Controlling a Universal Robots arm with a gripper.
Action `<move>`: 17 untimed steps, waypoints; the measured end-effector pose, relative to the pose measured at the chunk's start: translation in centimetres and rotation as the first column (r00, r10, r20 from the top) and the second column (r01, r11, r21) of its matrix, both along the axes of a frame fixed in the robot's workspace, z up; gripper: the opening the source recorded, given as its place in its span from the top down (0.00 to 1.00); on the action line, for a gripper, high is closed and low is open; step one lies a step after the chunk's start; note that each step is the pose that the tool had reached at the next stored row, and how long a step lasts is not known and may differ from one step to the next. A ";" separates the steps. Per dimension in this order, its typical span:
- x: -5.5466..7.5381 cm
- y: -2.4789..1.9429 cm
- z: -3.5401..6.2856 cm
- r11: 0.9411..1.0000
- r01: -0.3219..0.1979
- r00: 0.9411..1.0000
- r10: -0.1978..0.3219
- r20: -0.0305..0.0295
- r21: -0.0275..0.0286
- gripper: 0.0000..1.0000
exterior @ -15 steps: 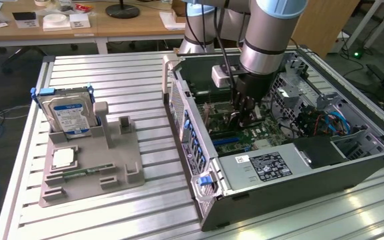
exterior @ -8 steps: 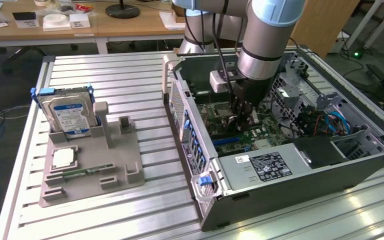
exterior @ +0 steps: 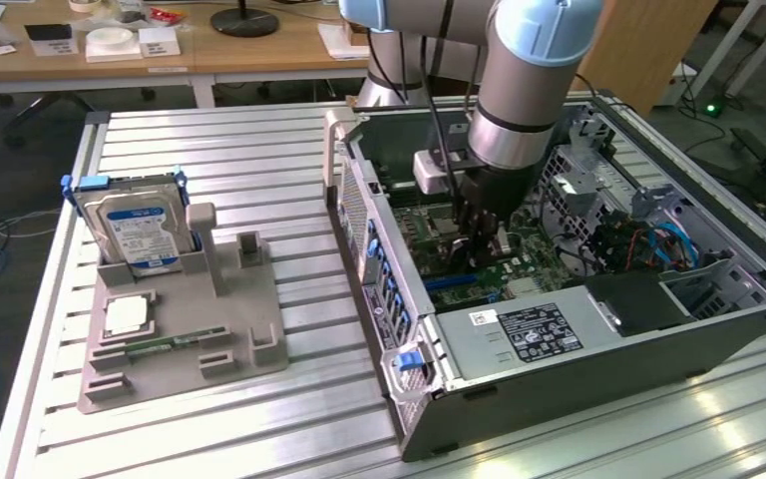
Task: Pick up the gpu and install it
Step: 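Insert the gpu into the slot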
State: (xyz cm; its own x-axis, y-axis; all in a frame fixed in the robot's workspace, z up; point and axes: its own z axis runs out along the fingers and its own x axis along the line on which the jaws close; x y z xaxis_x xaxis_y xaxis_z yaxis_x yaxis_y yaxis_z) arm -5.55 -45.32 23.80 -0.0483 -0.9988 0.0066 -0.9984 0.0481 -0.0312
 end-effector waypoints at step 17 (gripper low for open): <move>-0.7 -0.01 -0.84 1.000 -0.001 1.000 0.001 0.000 0.000 0.72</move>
State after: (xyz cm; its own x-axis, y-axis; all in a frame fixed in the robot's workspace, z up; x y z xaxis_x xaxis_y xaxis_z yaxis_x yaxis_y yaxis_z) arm -6.23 -45.33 22.95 -0.0470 -0.9989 0.0066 -0.9984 0.0468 -0.0312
